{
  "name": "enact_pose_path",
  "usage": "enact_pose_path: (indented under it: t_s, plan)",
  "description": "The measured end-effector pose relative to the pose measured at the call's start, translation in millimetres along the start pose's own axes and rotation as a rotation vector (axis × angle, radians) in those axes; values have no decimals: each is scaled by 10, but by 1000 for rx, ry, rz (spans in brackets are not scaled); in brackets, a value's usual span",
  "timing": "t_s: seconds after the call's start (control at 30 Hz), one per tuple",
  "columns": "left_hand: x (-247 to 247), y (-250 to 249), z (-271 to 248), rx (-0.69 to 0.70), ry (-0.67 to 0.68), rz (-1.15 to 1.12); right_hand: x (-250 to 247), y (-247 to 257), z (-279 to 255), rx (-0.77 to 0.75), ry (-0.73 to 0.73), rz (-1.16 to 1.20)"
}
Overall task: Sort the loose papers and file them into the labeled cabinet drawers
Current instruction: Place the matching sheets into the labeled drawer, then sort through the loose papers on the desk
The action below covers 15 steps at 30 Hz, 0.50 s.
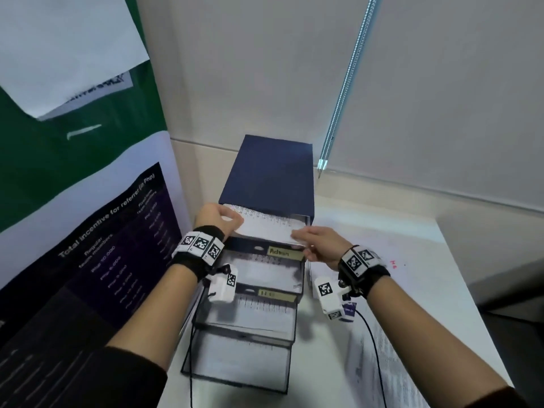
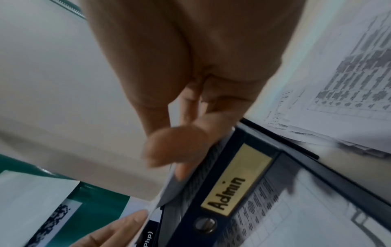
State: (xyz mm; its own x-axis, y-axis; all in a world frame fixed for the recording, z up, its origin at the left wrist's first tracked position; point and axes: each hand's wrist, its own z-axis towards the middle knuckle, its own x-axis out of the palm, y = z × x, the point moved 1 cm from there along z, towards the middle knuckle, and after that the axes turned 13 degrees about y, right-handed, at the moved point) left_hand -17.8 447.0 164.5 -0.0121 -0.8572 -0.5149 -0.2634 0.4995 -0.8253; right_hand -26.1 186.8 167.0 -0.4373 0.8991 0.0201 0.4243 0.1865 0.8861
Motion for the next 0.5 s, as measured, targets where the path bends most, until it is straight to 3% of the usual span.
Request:
enact_pose_path:
  t_s: [0.1, 0.17, 0.37, 0.5]
  plan:
    - [84, -90, 175, -43, -22, 206, -172, -68, -96, 71, 108, -47]
    - [147, -104, 271, -96, -6, 254, -354, -181, -164, 82, 92, -34]
    - [340, -82, 500, -263, 214, 694, -1157, -812, -504, 146, -121, 119]
    - [559, -109, 477, -295, 187, 988, -1764, -1486, -794, 317, -323, 42]
